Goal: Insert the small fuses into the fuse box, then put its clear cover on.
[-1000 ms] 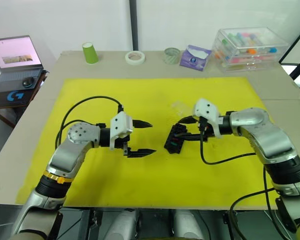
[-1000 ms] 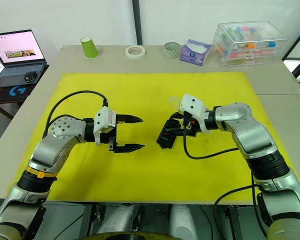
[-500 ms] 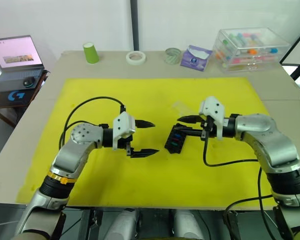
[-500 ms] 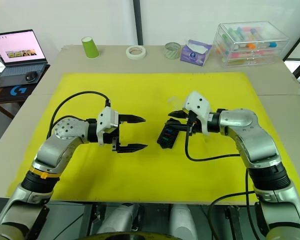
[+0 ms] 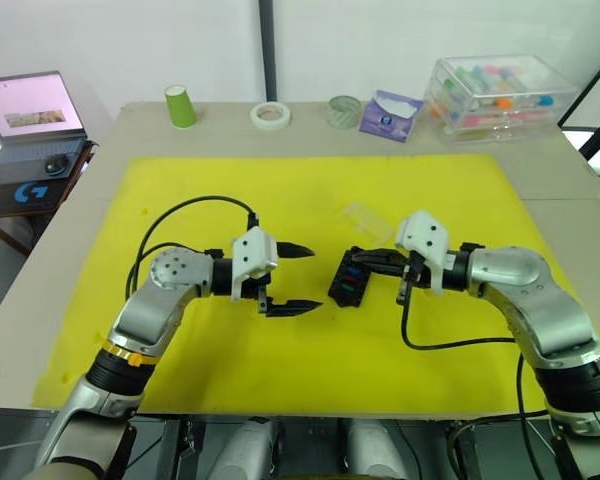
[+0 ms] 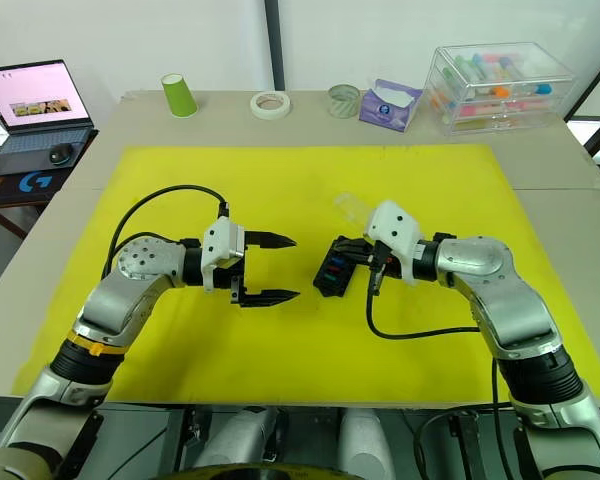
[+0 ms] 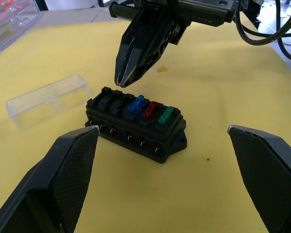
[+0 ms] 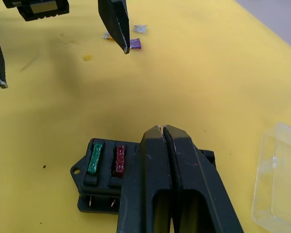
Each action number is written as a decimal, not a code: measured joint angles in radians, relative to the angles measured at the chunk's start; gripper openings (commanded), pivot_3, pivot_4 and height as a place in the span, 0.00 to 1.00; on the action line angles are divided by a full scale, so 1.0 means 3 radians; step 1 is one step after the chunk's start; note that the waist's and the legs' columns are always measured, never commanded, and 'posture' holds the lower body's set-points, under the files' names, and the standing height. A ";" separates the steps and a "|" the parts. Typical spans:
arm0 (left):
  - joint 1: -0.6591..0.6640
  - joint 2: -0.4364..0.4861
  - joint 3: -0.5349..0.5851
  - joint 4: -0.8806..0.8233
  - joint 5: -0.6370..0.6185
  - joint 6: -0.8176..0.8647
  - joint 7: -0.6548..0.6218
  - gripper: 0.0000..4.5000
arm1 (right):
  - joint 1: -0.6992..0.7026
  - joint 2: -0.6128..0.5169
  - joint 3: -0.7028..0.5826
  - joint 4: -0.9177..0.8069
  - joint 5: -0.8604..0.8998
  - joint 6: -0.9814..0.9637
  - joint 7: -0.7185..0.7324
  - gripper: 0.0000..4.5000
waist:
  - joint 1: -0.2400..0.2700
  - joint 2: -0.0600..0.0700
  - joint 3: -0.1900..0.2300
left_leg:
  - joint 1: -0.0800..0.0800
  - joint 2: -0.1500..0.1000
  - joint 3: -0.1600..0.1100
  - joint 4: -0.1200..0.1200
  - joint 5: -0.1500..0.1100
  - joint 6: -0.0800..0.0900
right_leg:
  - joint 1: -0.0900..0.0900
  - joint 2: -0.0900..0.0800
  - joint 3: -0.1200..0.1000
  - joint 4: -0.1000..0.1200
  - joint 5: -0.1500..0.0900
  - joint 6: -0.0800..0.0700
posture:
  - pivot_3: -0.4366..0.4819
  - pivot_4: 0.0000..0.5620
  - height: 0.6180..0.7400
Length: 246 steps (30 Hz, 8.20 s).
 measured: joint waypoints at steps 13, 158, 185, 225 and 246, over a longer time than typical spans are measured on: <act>-0.0002 0.0033 0.0000 -0.0016 0.0002 0.0015 0.0001 1.00 | 0.0039 0.0021 0.0077 0.0131 -0.0045 -0.0110 0.0045 0.01 | -0.0002 0.0000 0.0000 | 0.0000 0.0000 0.0000 0.0000 0.0000 0.0000 | 0.0000 0.0000 0.0000 0.0000 0.0000 0.0000 | 0.48 0.27 1.00; -0.0381 0.0420 0.2116 0.2206 -0.3447 0.4280 0.2643 1.00 | -0.0406 -0.0149 -0.0129 -0.0765 0.0997 0.0720 -0.0297 1.00 | -0.0013 -0.0006 -0.0004 | 0.0003 -0.0002 -0.0002 0.0003 0.0000 -0.0001 | -0.0006 0.0000 0.0004 0.0014 0.0000 0.0000 | 0.48 0.27 1.00; -0.0707 0.0126 0.2094 0.2257 -0.2448 0.4160 0.2042 1.00 | -0.0414 -0.0152 -0.0200 -0.0793 0.0999 0.0841 -0.0332 1.00 | 0.0011 -0.0007 -0.0004 | 0.0003 -0.0003 -0.0002 0.0005 0.0000 -0.0001 | -0.0002 -0.0002 0.0002 0.0014 0.0000 0.0000 | 0.48 0.27 1.00; -0.0758 0.0046 0.1837 0.2270 -0.1674 0.4025 0.1474 0.34 | -0.0432 -0.0153 -0.0214 -0.0794 0.1042 0.0897 -0.0354 1.00 | 0.0034 -0.0007 -0.0005 | 0.0003 -0.0003 -0.0001 0.0005 0.0000 -0.0001 | -0.0003 -0.0002 0.0002 0.0014 0.0000 0.0000 | 0.48 0.27 1.00; -0.0781 -0.0036 0.1910 0.2241 -0.1603 0.4052 0.1589 0.01 | -0.0428 -0.0188 -0.0212 -0.0794 0.1021 0.0885 -0.0318 1.00 | 0.0039 -0.0006 -0.0005 | 0.0003 -0.0003 -0.0001 0.0005 0.0000 -0.0001 | -0.0003 -0.0001 0.0002 0.0014 0.0000 0.0000 | 0.48 0.27 1.00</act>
